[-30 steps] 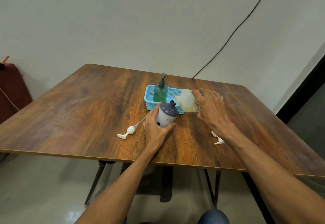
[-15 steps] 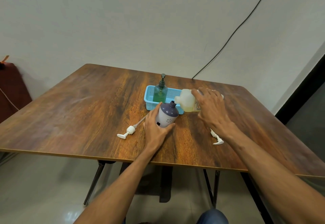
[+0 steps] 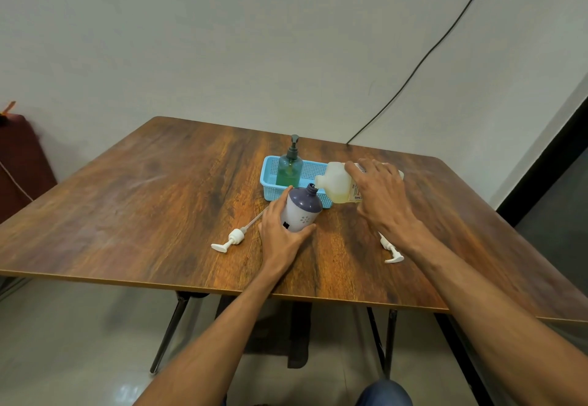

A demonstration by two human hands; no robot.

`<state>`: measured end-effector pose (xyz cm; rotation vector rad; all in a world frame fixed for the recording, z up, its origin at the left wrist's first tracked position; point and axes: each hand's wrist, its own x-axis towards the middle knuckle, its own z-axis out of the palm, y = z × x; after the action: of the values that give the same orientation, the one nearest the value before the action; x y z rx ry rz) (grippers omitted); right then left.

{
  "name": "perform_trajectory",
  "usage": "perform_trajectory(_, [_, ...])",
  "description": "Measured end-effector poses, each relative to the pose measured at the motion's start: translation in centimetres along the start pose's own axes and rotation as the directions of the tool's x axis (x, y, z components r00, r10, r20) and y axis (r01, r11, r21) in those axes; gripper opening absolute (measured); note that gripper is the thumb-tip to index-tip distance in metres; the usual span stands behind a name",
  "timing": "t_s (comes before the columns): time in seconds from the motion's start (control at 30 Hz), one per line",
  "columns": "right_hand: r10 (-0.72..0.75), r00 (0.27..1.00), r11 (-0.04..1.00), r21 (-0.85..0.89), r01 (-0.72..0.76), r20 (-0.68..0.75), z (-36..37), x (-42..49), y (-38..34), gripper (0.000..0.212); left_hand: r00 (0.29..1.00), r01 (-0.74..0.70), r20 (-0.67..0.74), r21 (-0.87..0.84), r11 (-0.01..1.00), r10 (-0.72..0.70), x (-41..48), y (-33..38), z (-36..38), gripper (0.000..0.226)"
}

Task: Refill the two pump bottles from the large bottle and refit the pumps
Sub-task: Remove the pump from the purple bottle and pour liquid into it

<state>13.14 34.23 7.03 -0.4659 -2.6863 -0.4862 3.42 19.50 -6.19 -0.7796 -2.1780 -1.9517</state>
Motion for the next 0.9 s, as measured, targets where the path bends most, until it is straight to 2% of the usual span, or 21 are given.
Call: perform_trajectory(0.9, [0.005, 0.999, 1.0, -0.027, -0.004, 0.037, -0.47, 0.15, 0.02, 0.08, 1.0, -0.016, -0.009, 0.0, 1.0, 0.016, -0.02, -0.45, 0.23, 0.089])
